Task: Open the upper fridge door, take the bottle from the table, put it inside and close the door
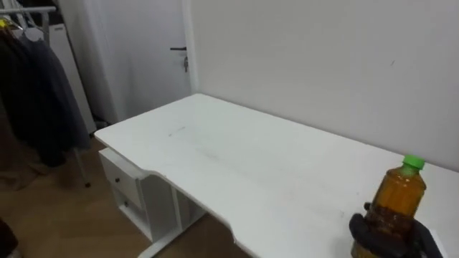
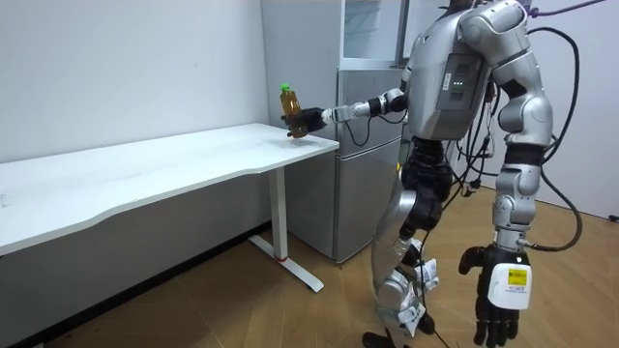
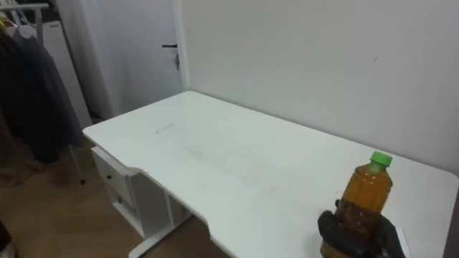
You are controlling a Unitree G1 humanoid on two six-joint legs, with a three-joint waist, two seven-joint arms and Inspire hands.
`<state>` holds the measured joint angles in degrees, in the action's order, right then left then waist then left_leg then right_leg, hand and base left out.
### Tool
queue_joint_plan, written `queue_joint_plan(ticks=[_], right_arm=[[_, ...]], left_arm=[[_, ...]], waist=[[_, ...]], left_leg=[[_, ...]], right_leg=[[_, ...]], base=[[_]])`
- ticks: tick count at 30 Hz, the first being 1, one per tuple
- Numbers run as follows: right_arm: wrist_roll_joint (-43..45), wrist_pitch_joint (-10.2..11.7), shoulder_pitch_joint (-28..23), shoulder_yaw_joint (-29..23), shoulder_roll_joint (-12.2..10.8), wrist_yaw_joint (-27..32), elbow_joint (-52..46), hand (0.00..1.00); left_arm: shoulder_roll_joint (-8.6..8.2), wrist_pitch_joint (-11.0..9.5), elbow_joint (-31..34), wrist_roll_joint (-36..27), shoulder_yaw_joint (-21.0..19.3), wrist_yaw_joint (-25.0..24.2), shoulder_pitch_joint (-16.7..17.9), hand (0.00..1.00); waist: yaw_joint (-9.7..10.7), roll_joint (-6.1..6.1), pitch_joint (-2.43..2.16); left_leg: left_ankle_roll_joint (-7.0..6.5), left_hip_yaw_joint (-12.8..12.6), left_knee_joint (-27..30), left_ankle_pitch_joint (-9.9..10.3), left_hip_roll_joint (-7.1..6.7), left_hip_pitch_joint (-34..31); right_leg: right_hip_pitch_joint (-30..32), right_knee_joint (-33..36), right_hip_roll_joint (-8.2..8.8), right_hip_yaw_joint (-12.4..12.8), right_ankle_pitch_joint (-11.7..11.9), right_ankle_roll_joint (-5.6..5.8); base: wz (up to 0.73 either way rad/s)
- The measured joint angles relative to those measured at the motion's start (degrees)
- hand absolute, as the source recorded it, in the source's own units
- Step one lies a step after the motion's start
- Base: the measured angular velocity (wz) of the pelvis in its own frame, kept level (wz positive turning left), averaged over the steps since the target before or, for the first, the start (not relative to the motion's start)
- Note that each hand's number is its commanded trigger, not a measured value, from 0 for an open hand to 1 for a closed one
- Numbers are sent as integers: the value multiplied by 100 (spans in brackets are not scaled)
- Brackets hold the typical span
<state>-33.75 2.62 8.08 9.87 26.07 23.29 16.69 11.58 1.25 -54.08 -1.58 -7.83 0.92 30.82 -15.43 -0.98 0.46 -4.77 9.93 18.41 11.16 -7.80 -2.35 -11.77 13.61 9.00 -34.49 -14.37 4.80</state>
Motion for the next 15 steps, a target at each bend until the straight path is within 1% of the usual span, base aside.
queue_joint_plan(ticks=[1, 3, 4, 5, 6, 8, 10, 12, 14, 15], right_arm=[[9, 0, -34, -4, 102, -89, -84, 100], [67, -3, -150, -75, 142, -215, -330, 100], [91, -3, -196, -97, 142, -306, -513, 100], [177, -3, -224, -107, 142, -408, -690, 100], [264, -3, -258, -119, 142, -464, -783, 100], [492, -3, -306, -129, 141, -713, -1008, 100], [643, -3, -386, -187, 125, -911, -1167, 100], [812, -4, -497, -283, 126, -1074, -1357, 100], [1077, -19, -541, -403, 126, -1331, -1647, 100], [1142, -21, -542, -448, 126, -1399, -1720, 100]], left_arm=[[0, -14, 18, 1, -56, -4, -4, 0], [0, -67, 19, 2, -108, -39, -3, 0], [-5, -68, 2, 3, -108, -51, -8, 0], [-8, -70, 3, 8, -111, -52, -19, 0], [-7, -78, 3, 15, -127, -51, -29, 0], [-18, -96, -4, 98, -137, -56, -49, 0], [-20, -101, -42, 159, -147, -62, -120, 0], [-35, -109, -65, 238, -154, -107, -203, 0], [-36, -113, -73, 241, -156, -189, -269, 0], [-36, -114, -99, 241, -168, -193, -296, 0]], waist=[[4, -15, -28], [87, 63, -5], [113, 55, -18], [135, 84, 0], [163, 73, -10], [250, 92, -7], [270, 107, -5], [320, 124, -14], [546, 154, -19], [575, 156, -18]], left_leg=[[-2, -36, -11, 1, 2, 11], [-2, -72, -36, 1, 12, 10], [-2, -150, -62, 1, 36, 6], [-2, -218, -86, 1, 54, 9], [-2, -231, -92, 1, 55, 12], [-2, -361, -137, 1, 90, 106], [-2, -444, -200, 1, 122, 177], [-2, -486, -264, 1, 140, 217], [-2, -498, -273, 1, 147, 205], [-2, -514, -273, 1, 151, 207]], right_leg=[[-6, -4, 0, 16, 1, 2], [13, -6, -7, 96, 1, 2], [63, -10, -18, 204, 1, 2], [90, -31, -35, 335, 2, 1], [87, -55, -45, 381, 3, 0], [79, -101, -64, 564, 13, -9], [68, -101, -74, 665, 23, -18], [77, -101, -80, 749, 28, -22], [97, -99, -82, 765, 33, -27], [99, -98, -85, 777, 36, -28]], base=[[-4], [-6], [-26], [-28], [-24], [-28], [-31], [-19], [-4], [-7]])
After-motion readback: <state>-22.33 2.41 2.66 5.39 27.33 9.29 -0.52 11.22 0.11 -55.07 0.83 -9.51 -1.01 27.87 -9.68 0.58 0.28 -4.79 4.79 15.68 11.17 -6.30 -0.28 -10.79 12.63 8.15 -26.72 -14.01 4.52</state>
